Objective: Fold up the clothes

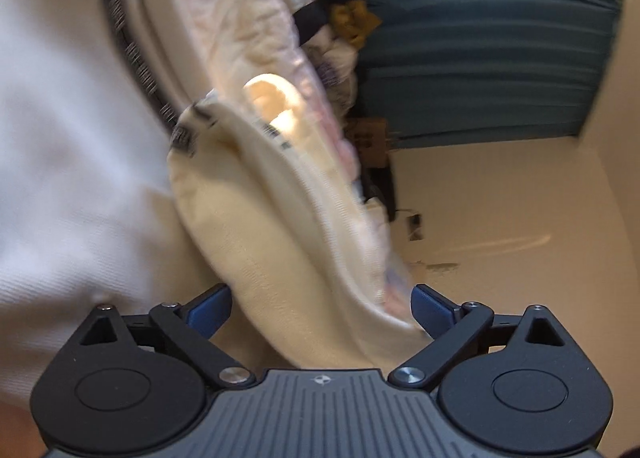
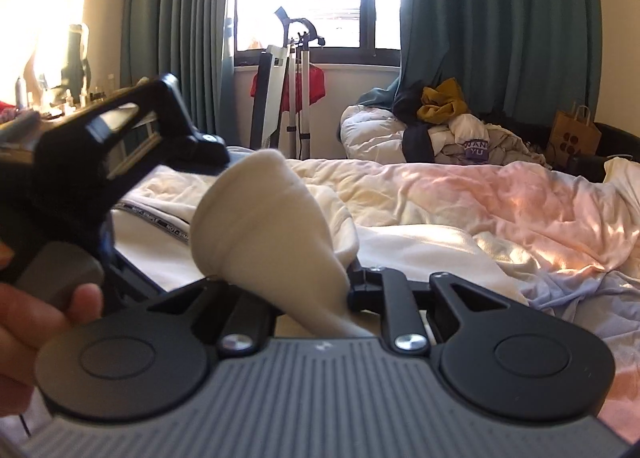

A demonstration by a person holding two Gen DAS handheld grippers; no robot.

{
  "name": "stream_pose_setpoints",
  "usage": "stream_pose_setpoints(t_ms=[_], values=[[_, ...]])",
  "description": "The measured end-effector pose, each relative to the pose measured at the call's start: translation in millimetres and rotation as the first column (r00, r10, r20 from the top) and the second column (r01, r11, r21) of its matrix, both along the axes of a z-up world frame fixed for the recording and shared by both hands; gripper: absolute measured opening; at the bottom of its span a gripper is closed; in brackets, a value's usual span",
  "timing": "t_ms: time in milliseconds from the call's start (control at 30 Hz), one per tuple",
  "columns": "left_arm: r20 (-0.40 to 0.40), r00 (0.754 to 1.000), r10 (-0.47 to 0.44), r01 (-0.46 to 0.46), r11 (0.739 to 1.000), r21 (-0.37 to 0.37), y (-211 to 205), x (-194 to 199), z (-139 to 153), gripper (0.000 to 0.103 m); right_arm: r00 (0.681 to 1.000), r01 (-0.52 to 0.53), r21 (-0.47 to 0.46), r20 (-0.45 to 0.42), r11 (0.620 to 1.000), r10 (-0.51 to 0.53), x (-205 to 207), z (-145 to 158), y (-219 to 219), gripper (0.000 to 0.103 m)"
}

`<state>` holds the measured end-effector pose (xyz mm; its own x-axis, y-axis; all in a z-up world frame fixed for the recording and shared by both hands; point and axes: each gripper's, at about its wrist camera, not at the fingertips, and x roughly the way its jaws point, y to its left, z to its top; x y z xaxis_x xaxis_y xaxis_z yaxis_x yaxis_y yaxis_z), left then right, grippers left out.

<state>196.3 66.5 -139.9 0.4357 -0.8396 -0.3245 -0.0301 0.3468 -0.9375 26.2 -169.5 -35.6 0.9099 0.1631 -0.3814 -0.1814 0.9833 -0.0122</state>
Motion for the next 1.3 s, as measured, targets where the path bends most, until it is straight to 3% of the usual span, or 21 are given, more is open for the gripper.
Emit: stream_pose_setpoints(t_ms=[200,267,333,367,600,700,767,800,900,1033,1200,1300], values=[[-0.035,0.999,0.036,-0.035,0.999,0.037,-15,29,-13,0.098,0.998,-0.065,-0.050,-0.009,0.997,0.065,-4,-1,7,0.019],[-0.017,0.999,0.051,-0.050,0.998,0.029,-18,40,-15,0.092,0.998,-0.067,-0.044,-0.008,0.997,0.067,-4,0,6,0.019],[0.027,0.998,0.056,-0.057,0.998,0.034,-20,48,-12,0.073,0.997,-0.079,-0.044,-0.009,0.996,0.079,-3,-3,7,0.019],[0.051,0.997,0.051,-0.053,0.997,0.054,-21,52,-10,0.069,0.996,-0.086,-0.044,-0.010,0.995,0.086,-3,-4,8,0.019],[0.263,0.964,-0.047,-0.028,0.961,0.276,-33,55,22,0.021,0.989,-0.150,-0.038,0.006,0.988,0.151,2,-11,15,0.019],[0.312,0.946,-0.086,-0.057,0.905,0.422,-37,62,29,0.018,0.985,-0.170,-0.024,-0.011,0.985,0.170,12,-22,24,0.018],[0.311,0.945,-0.103,-0.073,0.859,0.507,-33,59,27,0.018,0.983,-0.181,-0.011,-0.034,0.983,0.181,20,-31,30,0.019],[0.301,0.949,-0.095,-0.081,0.849,0.522,-28,55,22,0.018,0.981,-0.187,0.000,-0.053,0.982,0.186,25,-37,34,0.019],[0.247,0.967,-0.059,-0.077,0.859,0.507,-14,59,0,0.025,0.972,-0.194,0.052,-0.126,0.980,0.199,39,-56,38,0.019],[0.280,0.959,-0.049,-0.104,0.857,0.505,-4,53,8,0.030,0.969,-0.187,0.100,-0.146,0.977,0.201,40,-61,35,0.020],[0.289,0.957,-0.001,-0.127,0.896,0.426,12,35,17,0.046,0.969,-0.178,0.091,-0.156,0.980,0.191,34,-52,37,0.025],[0.277,0.961,0.015,-0.129,0.907,0.400,16,33,17,0.047,0.968,-0.186,0.078,-0.158,0.979,0.197,24,-47,41,0.032]])
